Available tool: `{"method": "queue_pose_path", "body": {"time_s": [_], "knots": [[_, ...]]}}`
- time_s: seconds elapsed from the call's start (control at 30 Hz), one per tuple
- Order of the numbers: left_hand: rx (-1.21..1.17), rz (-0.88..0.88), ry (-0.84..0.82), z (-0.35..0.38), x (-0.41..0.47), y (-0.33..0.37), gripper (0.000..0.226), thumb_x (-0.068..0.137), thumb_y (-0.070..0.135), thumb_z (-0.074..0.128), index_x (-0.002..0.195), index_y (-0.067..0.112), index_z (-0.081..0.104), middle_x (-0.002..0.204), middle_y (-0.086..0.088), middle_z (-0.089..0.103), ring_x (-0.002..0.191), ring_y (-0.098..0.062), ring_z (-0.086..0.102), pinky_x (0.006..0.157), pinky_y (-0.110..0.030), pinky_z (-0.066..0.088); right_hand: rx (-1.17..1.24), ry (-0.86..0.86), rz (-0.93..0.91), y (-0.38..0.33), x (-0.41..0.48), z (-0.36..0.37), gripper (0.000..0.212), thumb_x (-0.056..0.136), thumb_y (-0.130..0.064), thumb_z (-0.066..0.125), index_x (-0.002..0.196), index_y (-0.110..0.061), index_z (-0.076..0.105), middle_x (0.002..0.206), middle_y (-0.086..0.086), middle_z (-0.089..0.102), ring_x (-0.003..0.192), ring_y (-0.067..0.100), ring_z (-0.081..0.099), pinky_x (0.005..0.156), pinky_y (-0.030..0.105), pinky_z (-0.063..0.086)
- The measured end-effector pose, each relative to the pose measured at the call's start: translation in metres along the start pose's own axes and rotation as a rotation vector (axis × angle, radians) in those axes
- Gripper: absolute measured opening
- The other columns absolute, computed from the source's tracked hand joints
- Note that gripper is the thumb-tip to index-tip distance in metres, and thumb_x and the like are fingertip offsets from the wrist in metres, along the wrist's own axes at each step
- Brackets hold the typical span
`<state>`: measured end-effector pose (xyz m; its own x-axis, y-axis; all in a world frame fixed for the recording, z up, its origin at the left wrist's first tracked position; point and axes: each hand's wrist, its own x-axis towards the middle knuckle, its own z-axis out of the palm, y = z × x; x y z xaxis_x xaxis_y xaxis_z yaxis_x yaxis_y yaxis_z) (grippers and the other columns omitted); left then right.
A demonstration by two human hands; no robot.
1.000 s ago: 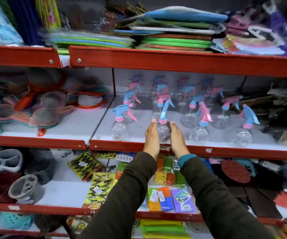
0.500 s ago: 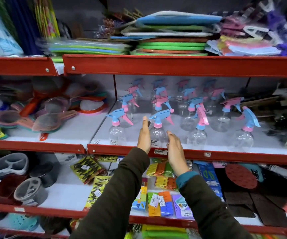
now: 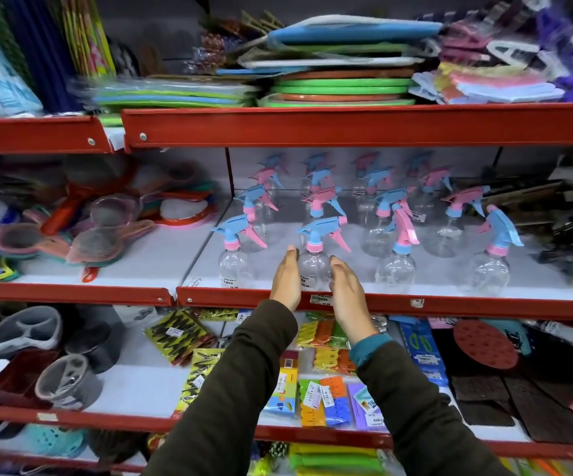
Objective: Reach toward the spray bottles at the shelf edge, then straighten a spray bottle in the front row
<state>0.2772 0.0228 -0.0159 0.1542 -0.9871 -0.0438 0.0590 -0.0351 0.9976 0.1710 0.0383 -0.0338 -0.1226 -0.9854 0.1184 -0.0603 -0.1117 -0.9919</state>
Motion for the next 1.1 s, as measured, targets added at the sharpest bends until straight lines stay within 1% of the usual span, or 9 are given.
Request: {"method": "queue_pose_path", "body": {"time_s": [0.13,0.3,0.47,0.6,0.67,0.73,0.87,1.0,1.1], "knots": [[0.015,0.154,0.213,0.001,-0.018,-0.007,0.052,0.106,0.038,0.030,0.150,0.018,0.046,0.159,-0.002,0.044,0.149,-0.018,0.037,0.121,-0.028,0.025,0.056,0.030,-0.054,0.002,-0.012,-0.008,0.040,0.102,-0.035,0.039,0.139,-0.028,0.053,0.147,-0.003,0.050,0.137,0.012,0.045,0.121,0.042,0.033],[-0.021,0.309,0.354,0.026,-0.052,-0.020,0.042,0.107,0.031,0.033,0.138,0.015,0.057,0.143,-0.008,0.057,0.138,-0.024,0.048,0.122,-0.042,0.032,0.111,0.125,-0.150,0.008,-0.030,-0.031,0.028,0.103,-0.029,0.041,0.121,-0.036,0.060,0.139,-0.004,0.060,0.132,0.011,0.053,0.118,0.042,0.038],[-0.045,0.303,0.245,0.066,-0.071,-0.030,0.038,0.107,0.029,0.035,0.133,0.017,0.060,0.138,-0.004,0.058,0.132,-0.020,0.052,0.119,-0.045,0.037,0.126,0.274,-0.218,0.012,-0.031,-0.071,0.031,0.102,-0.035,0.038,0.120,-0.035,0.064,0.135,-0.005,0.062,0.129,0.010,0.054,0.115,0.039,0.041],[-0.029,0.232,0.084,0.099,-0.070,-0.021,0.044,0.107,0.034,0.033,0.145,0.020,0.050,0.154,-0.003,0.048,0.146,-0.018,0.041,0.127,-0.042,0.026,0.130,0.353,-0.200,0.009,-0.012,-0.105,0.033,0.102,-0.032,0.040,0.127,-0.030,0.061,0.132,-0.011,0.056,0.125,0.004,0.052,0.113,0.029,0.036],[0.031,0.180,-0.020,0.113,-0.066,-0.017,0.054,0.106,0.044,0.030,0.154,0.023,0.038,0.165,0.002,0.034,0.153,-0.008,0.024,0.129,-0.031,0.012,0.086,0.334,-0.122,0.005,0.002,-0.119,0.040,0.102,-0.035,0.039,0.136,-0.026,0.056,0.142,-0.007,0.052,0.132,0.008,0.046,0.114,0.026,0.031],[0.062,0.120,-0.088,0.125,-0.062,-0.012,0.063,0.103,0.053,0.028,0.158,0.024,0.029,0.168,0.004,0.026,0.153,-0.004,0.017,0.122,-0.023,0.007,0.053,0.267,-0.048,0.001,0.015,-0.130,0.048,0.101,-0.042,0.037,0.144,-0.023,0.050,0.153,-0.004,0.045,0.142,0.012,0.039,0.114,0.025,0.025],[0.023,0.041,-0.110,0.143,-0.059,-0.007,0.080,0.092,0.070,0.029,0.157,0.024,0.034,0.167,-0.003,0.030,0.155,-0.016,0.026,0.131,-0.042,0.015,0.020,0.078,0.055,-0.009,0.028,-0.137,0.064,0.094,-0.059,0.034,0.144,-0.023,0.051,0.155,0.001,0.047,0.144,0.019,0.041,0.122,0.047,0.028],[-0.012,0.044,-0.119,0.149,-0.052,0.000,0.096,0.077,0.081,0.031,0.153,0.024,0.044,0.162,-0.006,0.040,0.152,-0.020,0.035,0.129,-0.045,0.022,-0.016,0.065,0.014,-0.006,0.021,-0.139,0.061,0.095,-0.057,0.034,0.142,-0.024,0.053,0.153,0.000,0.049,0.141,0.018,0.044,0.122,0.044,0.030],[-0.016,0.052,-0.154,0.151,-0.045,0.004,0.089,0.084,0.078,0.028,0.151,0.022,0.047,0.161,-0.007,0.044,0.151,-0.019,0.038,0.129,-0.041,0.022,-0.024,0.061,0.010,-0.003,0.015,-0.143,0.051,0.100,-0.046,0.036,0.143,-0.022,0.051,0.154,0.001,0.047,0.141,0.018,0.043,0.122,0.044,0.031]]}}
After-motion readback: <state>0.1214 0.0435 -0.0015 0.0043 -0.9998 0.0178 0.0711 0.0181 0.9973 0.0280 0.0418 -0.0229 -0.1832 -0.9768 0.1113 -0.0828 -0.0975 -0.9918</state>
